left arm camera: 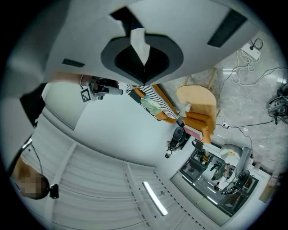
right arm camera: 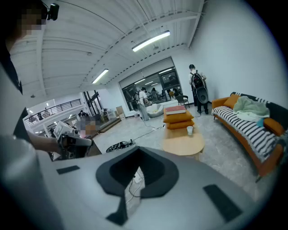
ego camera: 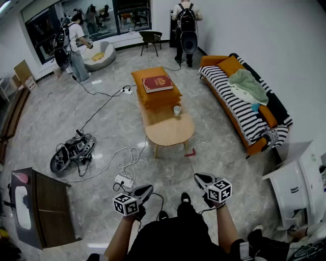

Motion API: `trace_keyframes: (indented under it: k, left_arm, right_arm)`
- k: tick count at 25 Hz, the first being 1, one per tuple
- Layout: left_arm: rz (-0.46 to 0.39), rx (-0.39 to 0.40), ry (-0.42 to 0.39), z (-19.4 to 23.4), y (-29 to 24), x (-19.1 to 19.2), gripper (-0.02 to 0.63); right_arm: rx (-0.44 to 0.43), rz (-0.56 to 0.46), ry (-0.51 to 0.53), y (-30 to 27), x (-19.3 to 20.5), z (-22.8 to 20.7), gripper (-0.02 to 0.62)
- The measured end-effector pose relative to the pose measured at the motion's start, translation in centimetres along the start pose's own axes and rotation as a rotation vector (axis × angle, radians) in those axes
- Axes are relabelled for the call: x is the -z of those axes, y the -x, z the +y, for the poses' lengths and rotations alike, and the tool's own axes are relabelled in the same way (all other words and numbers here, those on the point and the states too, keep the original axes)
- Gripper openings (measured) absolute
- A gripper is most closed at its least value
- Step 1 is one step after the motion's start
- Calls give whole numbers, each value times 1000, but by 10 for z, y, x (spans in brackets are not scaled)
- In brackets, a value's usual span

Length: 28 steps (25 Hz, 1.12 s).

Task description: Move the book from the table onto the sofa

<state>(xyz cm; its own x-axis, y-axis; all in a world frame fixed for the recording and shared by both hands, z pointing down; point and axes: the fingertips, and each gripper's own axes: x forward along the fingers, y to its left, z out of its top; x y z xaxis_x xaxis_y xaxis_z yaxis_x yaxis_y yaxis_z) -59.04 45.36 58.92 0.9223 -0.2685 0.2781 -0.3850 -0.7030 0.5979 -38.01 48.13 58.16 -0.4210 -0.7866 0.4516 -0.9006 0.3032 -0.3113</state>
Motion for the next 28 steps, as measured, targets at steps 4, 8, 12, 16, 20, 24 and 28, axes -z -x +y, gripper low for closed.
trace_keyframes:
  k: [4,8,12,16,20,24,28]
  left_arm:
    - [6,8,-12,-4,-3,1,11]
    - [11,5,-18,-5,-1,3,11]
    - [7,-4,-14,-1,5,4,11]
    - [3,-14,-1,1,8,8,11]
    - [-3,-23,16,4,10,11,11]
    - [-7,-20,35,3,8,12,11]
    - [-68,56,62,-5,4,4,11]
  right_arm:
    - [11,10,-2,3,8,-1,6]
    - [15,30,16,3,15,1,6]
    - [10,30,18,-1,15,4,6]
    - [3,28,6,-5,16,6,6]
    - [-18,22,-10,-8,14,8,6]
    - [-22,13,-49,-14,10,2,6]
    - [-38,15,-113,-22,14,-11,6]
